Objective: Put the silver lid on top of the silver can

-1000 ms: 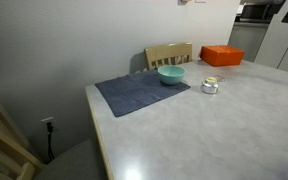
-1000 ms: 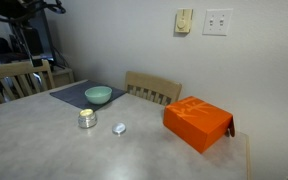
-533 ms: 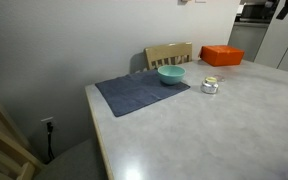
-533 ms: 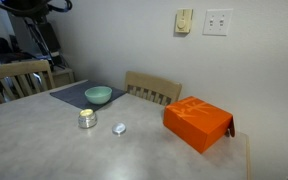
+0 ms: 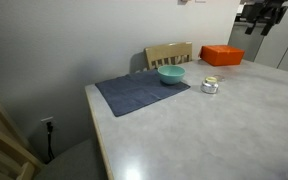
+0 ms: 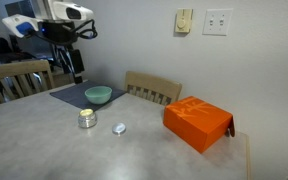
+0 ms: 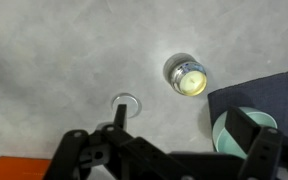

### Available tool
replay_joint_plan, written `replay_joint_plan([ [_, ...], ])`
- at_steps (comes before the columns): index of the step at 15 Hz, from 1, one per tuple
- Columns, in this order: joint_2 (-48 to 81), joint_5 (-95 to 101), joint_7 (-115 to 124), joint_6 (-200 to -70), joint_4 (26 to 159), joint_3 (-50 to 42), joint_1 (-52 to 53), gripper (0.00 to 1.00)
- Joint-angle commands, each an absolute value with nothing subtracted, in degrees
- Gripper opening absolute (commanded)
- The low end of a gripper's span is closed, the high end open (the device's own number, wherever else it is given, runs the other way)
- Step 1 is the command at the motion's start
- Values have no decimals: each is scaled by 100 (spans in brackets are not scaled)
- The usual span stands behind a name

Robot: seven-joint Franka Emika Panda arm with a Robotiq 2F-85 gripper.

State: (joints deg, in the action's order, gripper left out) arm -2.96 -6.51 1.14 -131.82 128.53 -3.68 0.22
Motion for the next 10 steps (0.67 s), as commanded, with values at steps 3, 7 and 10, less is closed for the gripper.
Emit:
replay_joint_plan([
  [3, 119, -701, 75, -13107, 12541, -303, -62, 100],
  [7, 31, -736, 22, -13353, 12644, -284, -61, 100],
  [10, 296, -986, -158, -13406, 12447, -308, -104, 100],
])
